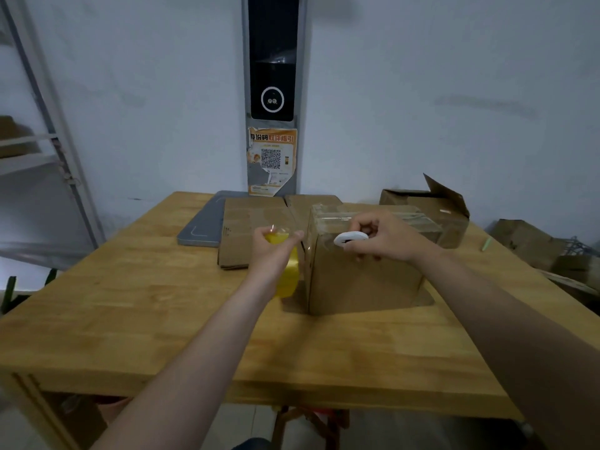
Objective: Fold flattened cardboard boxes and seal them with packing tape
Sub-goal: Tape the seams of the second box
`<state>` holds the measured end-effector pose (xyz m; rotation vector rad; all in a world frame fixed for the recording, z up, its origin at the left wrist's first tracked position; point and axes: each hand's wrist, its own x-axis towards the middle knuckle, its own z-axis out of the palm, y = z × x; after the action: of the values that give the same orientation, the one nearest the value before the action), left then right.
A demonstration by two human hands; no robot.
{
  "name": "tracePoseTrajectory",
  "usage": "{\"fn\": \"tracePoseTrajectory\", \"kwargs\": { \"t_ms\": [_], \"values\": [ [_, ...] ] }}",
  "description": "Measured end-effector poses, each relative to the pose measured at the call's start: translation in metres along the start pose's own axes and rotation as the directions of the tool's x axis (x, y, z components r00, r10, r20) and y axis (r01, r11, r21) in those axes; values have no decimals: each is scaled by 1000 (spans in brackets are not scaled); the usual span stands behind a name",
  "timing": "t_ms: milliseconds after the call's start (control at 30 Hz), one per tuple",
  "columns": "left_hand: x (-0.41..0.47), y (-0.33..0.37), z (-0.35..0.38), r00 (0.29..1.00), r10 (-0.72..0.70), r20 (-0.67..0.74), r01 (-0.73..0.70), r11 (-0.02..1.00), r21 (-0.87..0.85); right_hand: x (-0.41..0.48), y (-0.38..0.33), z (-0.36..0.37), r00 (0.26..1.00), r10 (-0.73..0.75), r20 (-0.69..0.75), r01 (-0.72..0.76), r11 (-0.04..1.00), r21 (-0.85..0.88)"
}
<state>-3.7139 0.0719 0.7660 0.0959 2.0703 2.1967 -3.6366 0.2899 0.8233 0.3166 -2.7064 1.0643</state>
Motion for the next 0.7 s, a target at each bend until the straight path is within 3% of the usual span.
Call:
{"fn": "tracePoseTrajectory", "kwargs": {
  "t_ms": [233, 500, 700],
  "values": [
    [10, 11, 22, 974, 192, 120, -211, 961, 179, -1, 4, -3, 995, 50, -90, -24, 963, 269],
    [23, -3, 36, 922, 378, 87, -379, 833, 402, 4, 9, -2, 996, 64, -69, -45, 970, 238],
    [25, -1, 52, 922, 381, 73, -367, 792, 487, 7, 11, -4, 994, 87, -71, -77, 988, 132]
  ]
}}
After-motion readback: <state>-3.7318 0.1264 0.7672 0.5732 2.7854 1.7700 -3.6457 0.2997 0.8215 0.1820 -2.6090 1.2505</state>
